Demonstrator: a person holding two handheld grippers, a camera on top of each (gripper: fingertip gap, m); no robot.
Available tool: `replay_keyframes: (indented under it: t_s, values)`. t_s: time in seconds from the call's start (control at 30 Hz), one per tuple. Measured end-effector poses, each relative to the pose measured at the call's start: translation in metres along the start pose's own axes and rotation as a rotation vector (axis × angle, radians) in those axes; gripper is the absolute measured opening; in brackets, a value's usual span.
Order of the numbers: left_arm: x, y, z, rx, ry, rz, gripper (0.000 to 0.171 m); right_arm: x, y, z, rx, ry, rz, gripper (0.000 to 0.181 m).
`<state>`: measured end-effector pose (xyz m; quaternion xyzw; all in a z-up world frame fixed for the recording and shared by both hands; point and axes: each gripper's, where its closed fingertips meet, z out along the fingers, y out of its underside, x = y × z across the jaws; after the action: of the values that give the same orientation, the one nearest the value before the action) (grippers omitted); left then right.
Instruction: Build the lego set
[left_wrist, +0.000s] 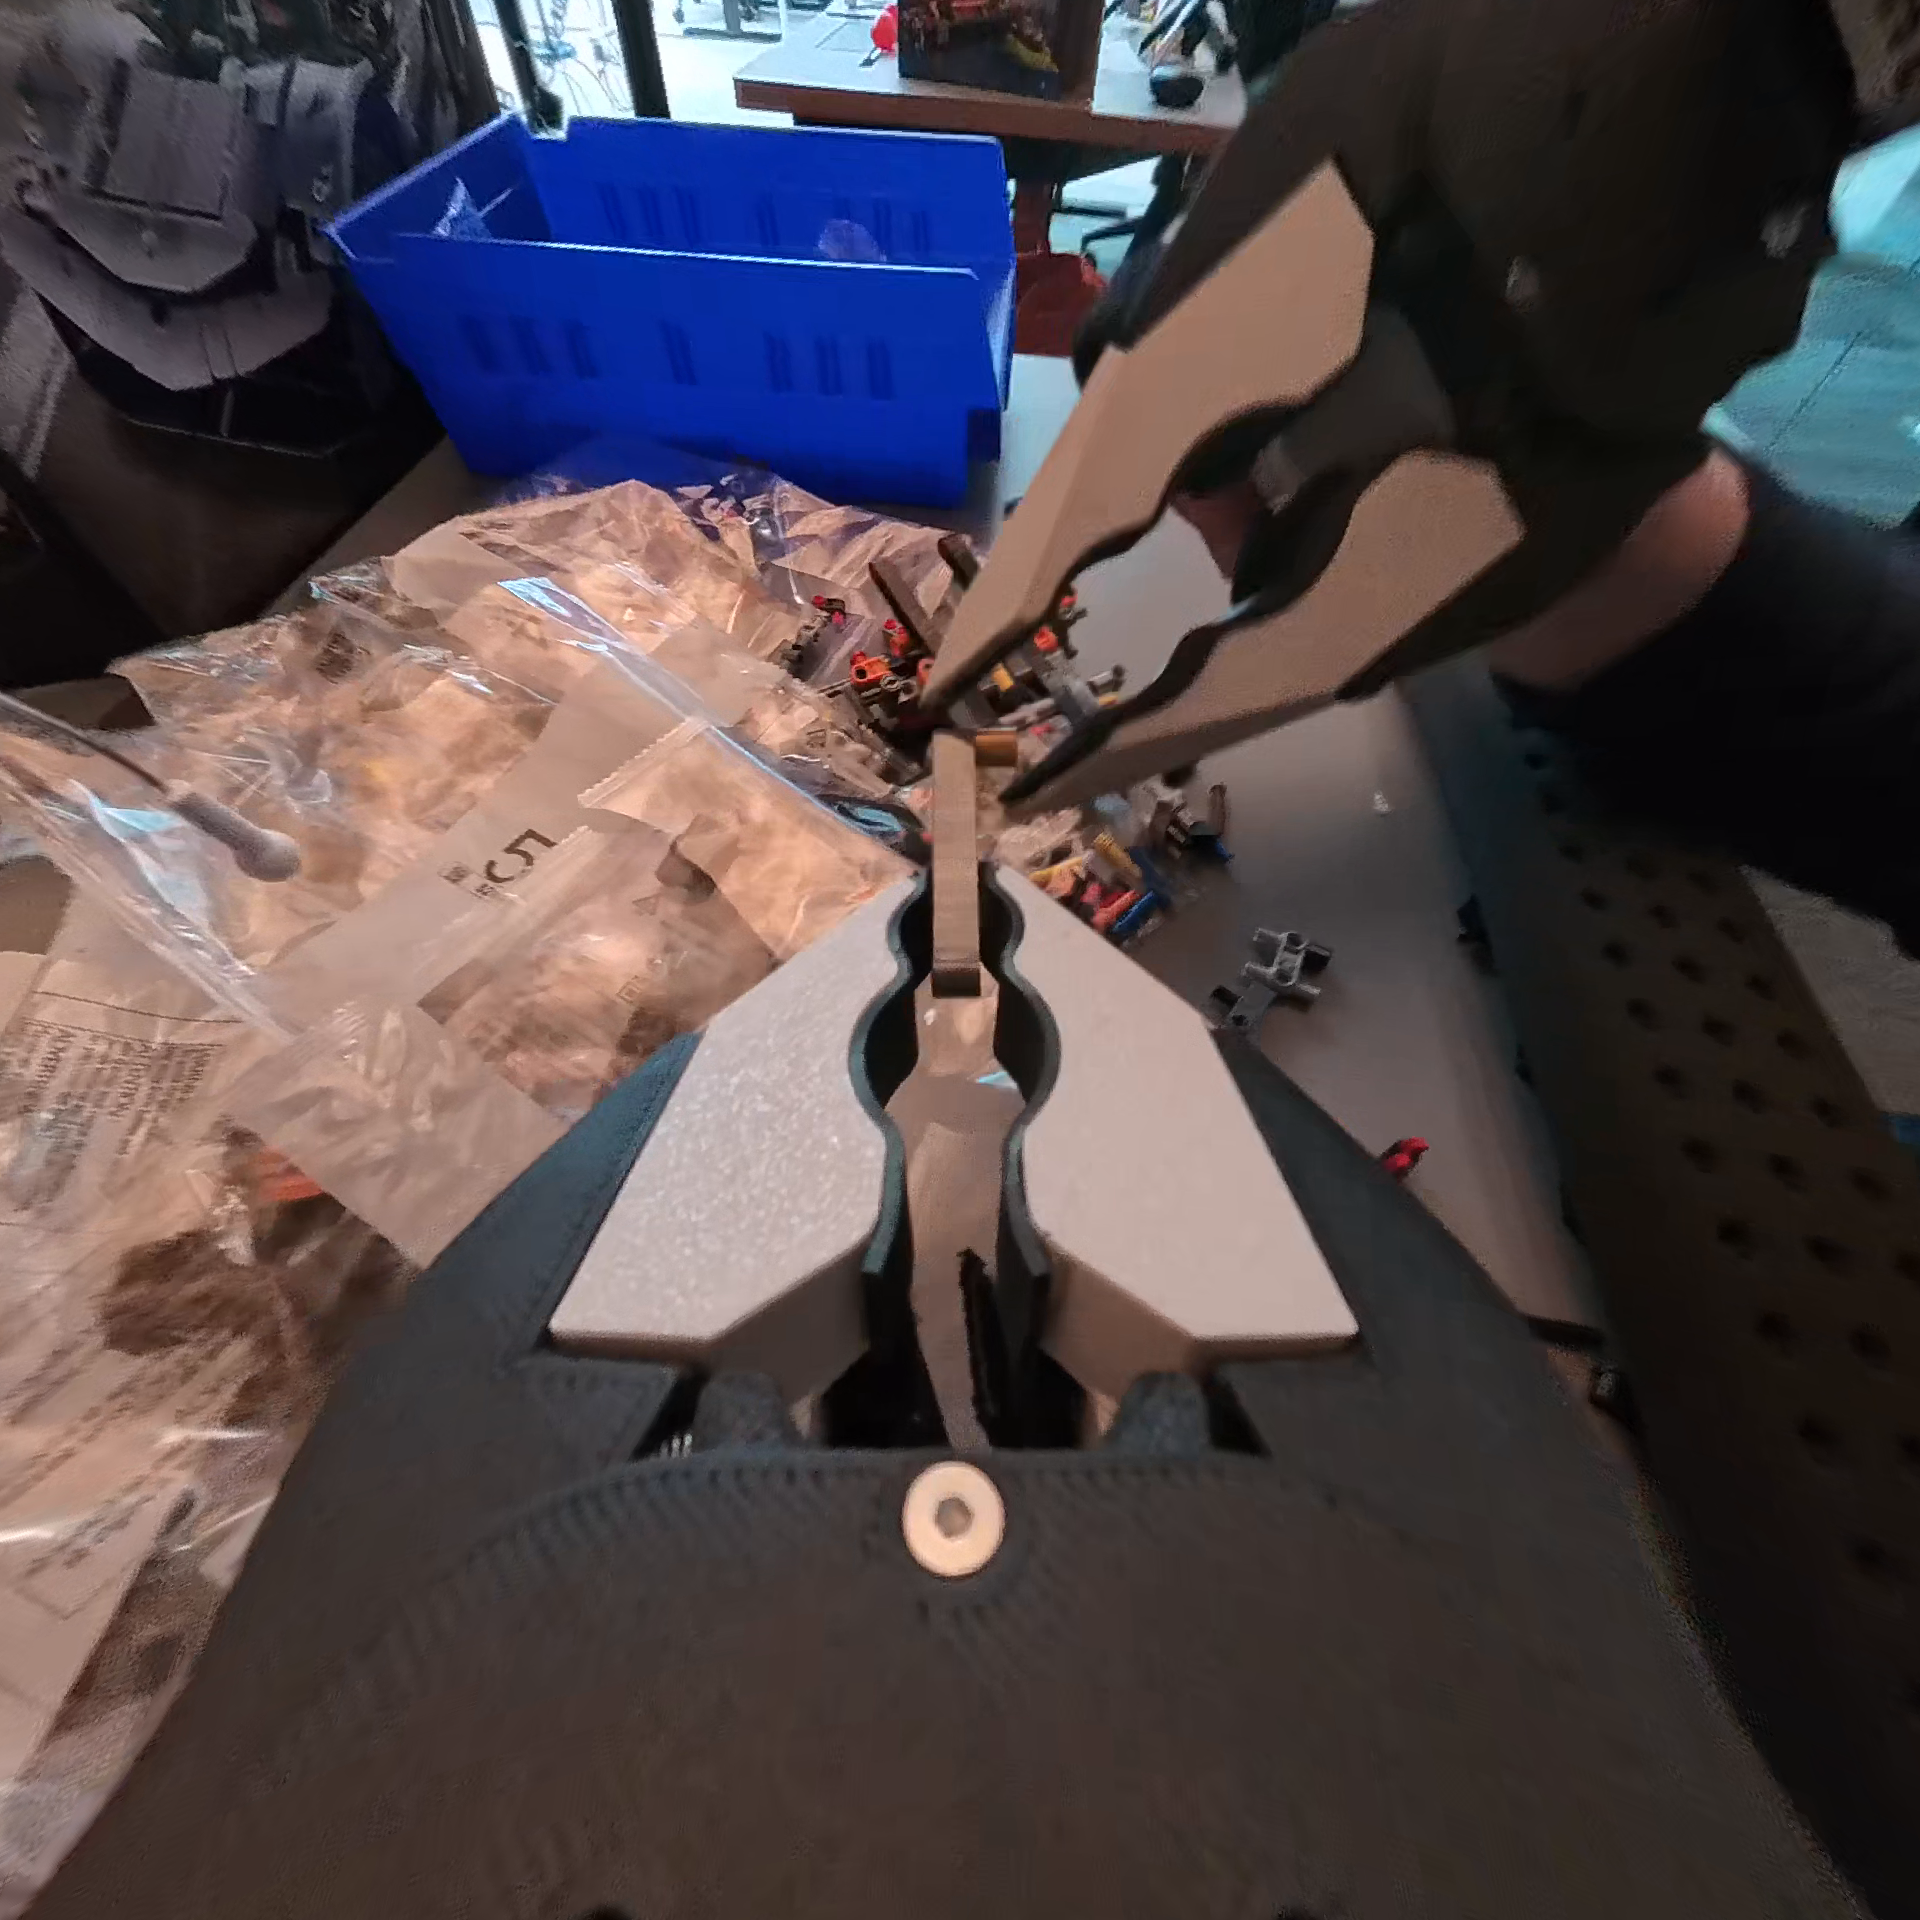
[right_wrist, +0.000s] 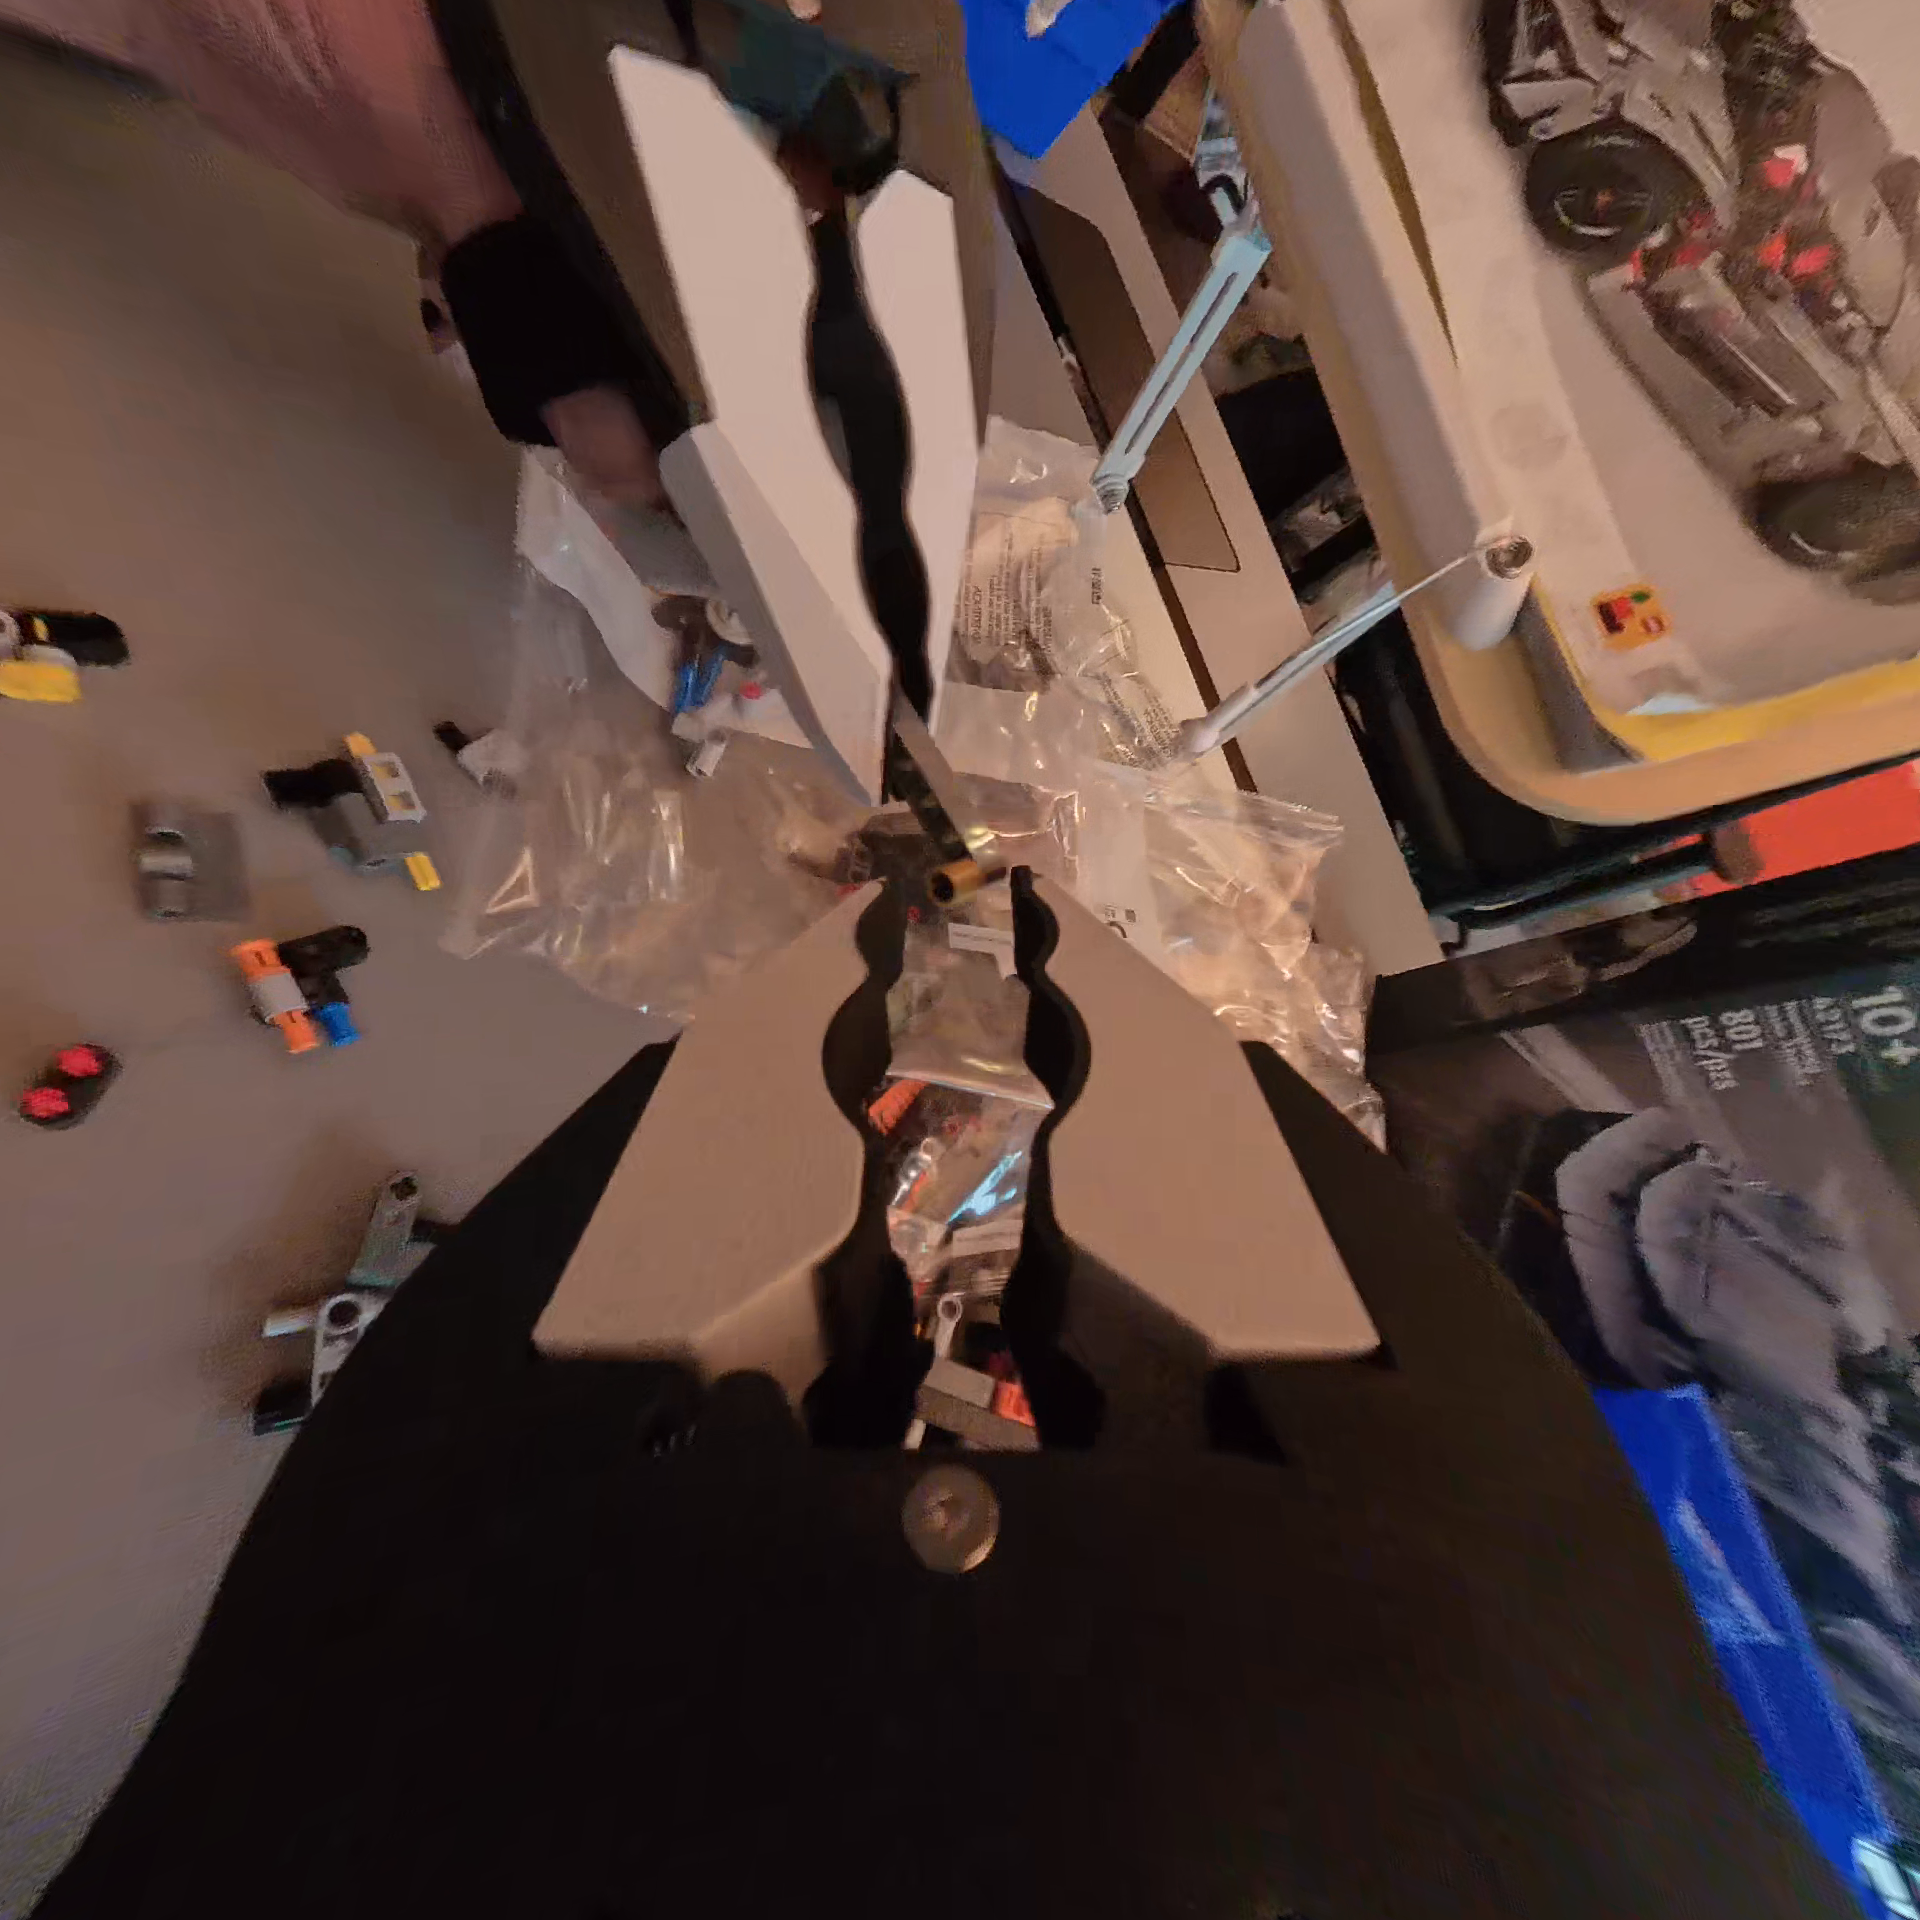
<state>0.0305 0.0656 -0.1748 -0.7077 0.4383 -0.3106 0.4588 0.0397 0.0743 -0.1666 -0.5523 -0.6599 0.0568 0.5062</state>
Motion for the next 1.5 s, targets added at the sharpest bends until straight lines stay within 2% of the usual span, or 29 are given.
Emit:
replay_keyframes:
  t_s: [0.1,0.17,0.27,0.33,0.47,0.6,0.87,1.03,1.17,1.37,1.5]
  values:
    - [0.001,0.001,0.0,-0.011,0.035,-0.1,0.006,0.002,0.001,0.004,-0.041,0.07,-0.08,0.01]
    - [0.0,0.0,-0.001,0.007,0.048,-0.129,0.006,0.004,-0.001,0.005,-0.027,0.086,-0.06,0.009]
    - [0.002,-0.002,-0.002,0.033,0.064,-0.106,0.008,0.007,-0.005,0.004,-0.009,0.11,-0.069,0.006]
    - [0.005,-0.01,-0.001,0.094,0.071,-0.067,0.013,0.005,-0.01,0.003,0.006,0.117,-0.081,0.005]
    - [0.002,-0.009,0.002,0.081,0.041,-0.062,0.01,0.006,-0.012,0.004,0.003,0.143,-0.104,0.005]
    - [-0.001,-0.009,0.0,0.061,0.04,-0.146,0.007,0.008,-0.014,0.004,-0.007,0.179,-0.134,0.005]
    - [-0.003,-0.01,-0.003,0.052,0.031,-0.194,0.007,0.011,-0.019,0.004,-0.05,0.264,-0.216,0.004]
    - [-0.005,-0.004,-0.004,0.001,0.017,-0.209,0.007,0.008,-0.021,0.008,-0.036,0.258,-0.237,0.008]
    - [-0.004,0.0,-0.003,-0.02,0.027,-0.227,0.007,0.004,-0.016,0.01,-0.055,0.236,-0.233,0.005]
    - [-0.006,-0.015,-0.004,0.129,0.016,-0.12,0.008,0.009,-0.017,0.006,-0.047,0.257,-0.217,0.005]
    - [-0.006,-0.01,-0.004,0.062,0.021,-0.211,0.007,0.007,-0.016,0.008,-0.054,0.251,-0.225,0.004]
